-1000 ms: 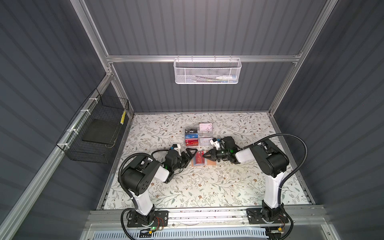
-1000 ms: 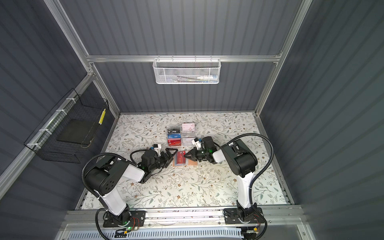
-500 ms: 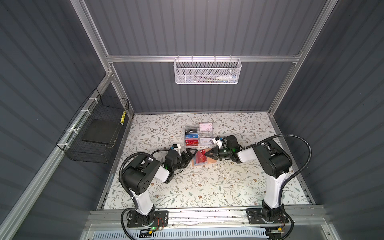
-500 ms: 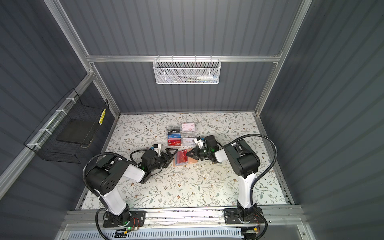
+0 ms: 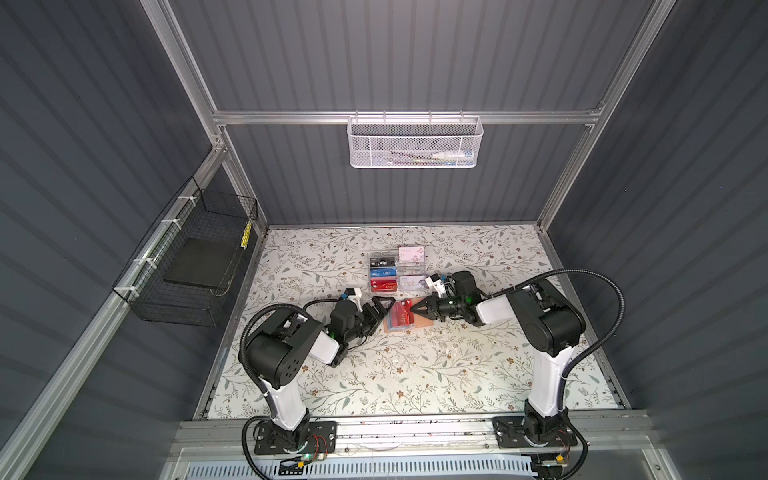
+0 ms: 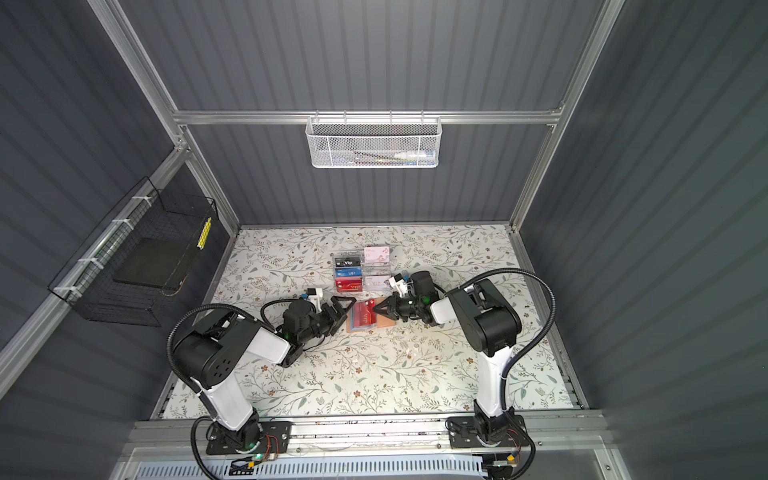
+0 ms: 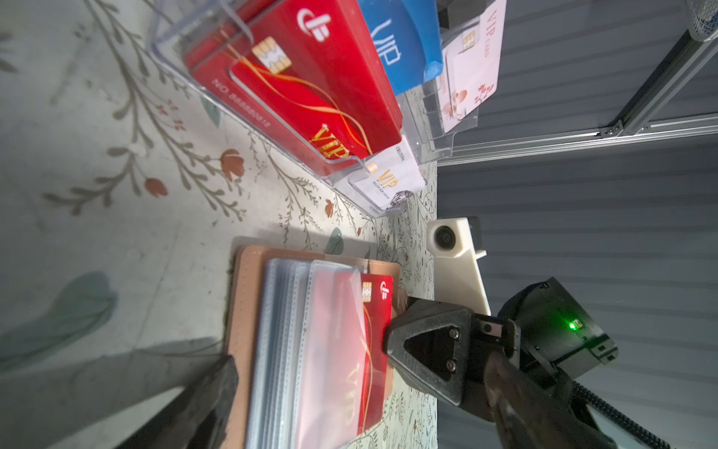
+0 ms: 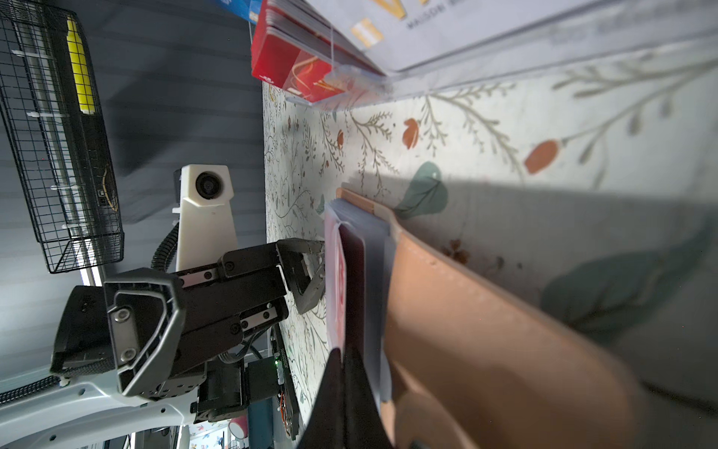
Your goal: Take the credit cards out of the card holder
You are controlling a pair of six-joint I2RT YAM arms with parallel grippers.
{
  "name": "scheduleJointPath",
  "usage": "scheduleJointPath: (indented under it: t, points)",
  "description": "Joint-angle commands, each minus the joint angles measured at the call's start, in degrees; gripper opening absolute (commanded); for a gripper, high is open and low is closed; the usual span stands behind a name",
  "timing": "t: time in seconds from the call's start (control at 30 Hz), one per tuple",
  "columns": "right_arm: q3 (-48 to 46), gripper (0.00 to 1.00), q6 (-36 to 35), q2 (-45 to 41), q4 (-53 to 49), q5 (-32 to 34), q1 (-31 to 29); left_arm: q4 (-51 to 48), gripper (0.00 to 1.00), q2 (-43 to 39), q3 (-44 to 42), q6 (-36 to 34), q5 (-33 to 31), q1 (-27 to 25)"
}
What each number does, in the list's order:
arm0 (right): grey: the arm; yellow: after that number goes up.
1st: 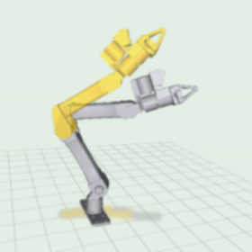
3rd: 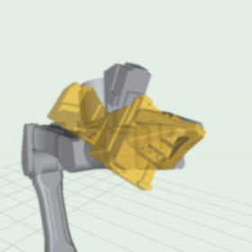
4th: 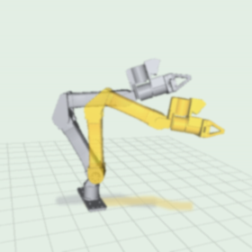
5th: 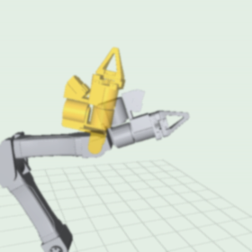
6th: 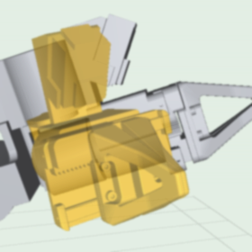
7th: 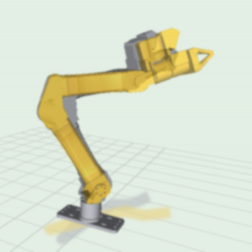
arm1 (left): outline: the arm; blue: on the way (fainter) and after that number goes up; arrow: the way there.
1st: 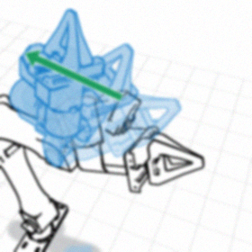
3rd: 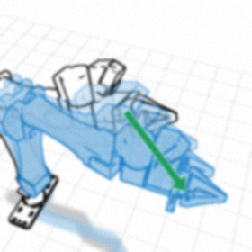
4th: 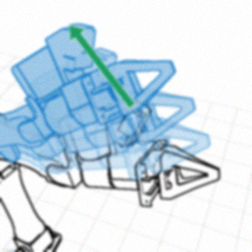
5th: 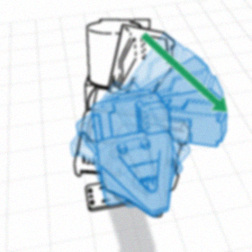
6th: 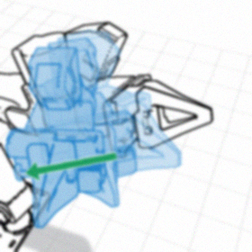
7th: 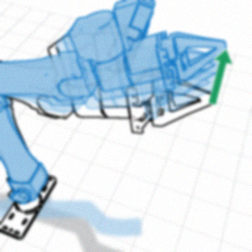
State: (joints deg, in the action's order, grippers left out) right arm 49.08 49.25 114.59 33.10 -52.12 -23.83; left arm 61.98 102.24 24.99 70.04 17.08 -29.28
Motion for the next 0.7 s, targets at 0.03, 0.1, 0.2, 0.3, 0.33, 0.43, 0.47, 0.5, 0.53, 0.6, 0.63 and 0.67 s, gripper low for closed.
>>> scheduleJointPath:
  t: [0.03,0.1,0.2,0.3,0.33,0.43,0.47,0.5,0.53,0.6,0.63,0.67]
  points:
    - [0.1,0.00,-0.3,-0.3,0.9,-1.3,-0.4,-6.6,1.00,2.3,-1.6,-1.0,-0.2,-0.3]
    - [0.3,0.03,0.0,0.0,1.3,-1.5,-0.5,-6.6,1.00,2.3,-1.7,-1.0,-0.1,-0.3]
    - [0.5,0.04,0.2,0.3,1.7,-1.6,-0.7,-6.6,1.00,2.3,-1.7,-1.0,-0.1,-0.3]
    - [0.7,0.08,0.2,0.8,1.7,-1.8,-0.9,-6.4,1.00,2.6,-1.7,-1.0,0.0,-0.3]
    - [0.8,0.09,0.2,0.9,1.7,-1.7,-0.9,-6.2,1.00,2.7,-1.7,-1.0,0.0,-0.3]
    - [1.1,0.12,0.3,1.3,1.7,-1.8,-1.1,-5.9,1.00,3.1,-1.5,-1.0,0.1,-0.3]
    - [1.1,0.14,0.2,1.4,1.7,-1.8,-1.2,-5.9,1.00,3.1,-1.5,-0.9,0.1,-0.3]
    - [1.1,0.15,0.2,1.4,1.7,-1.7,-1.2,-5.9,1.00,3.2,-1.4,-0.8,0.1,-0.3]
    - [1.2,0.15,0.2,1.4,1.8,-1.8,-1.2,-5.9,1.00,3.3,-1.4,-0.8,0.2,-0.3]
    - [1.3,0.18,0.3,1.6,1.9,-1.8,-1.4,-5.8,1.00,3.3,-1.4,-0.8,0.2,-0.3]
    - [1.3,0.20,0.5,1.8,2.1,-1.8,-1.3,-5.7,1.00,3.4,-1.4,-0.7,0.2,-0.3]
    - [1.3,0.20,0.6,1.9,2.4,-1.8,-1.4,-5.7,1.00,3.4,-1.4,-0.7,0.2,-0.3]
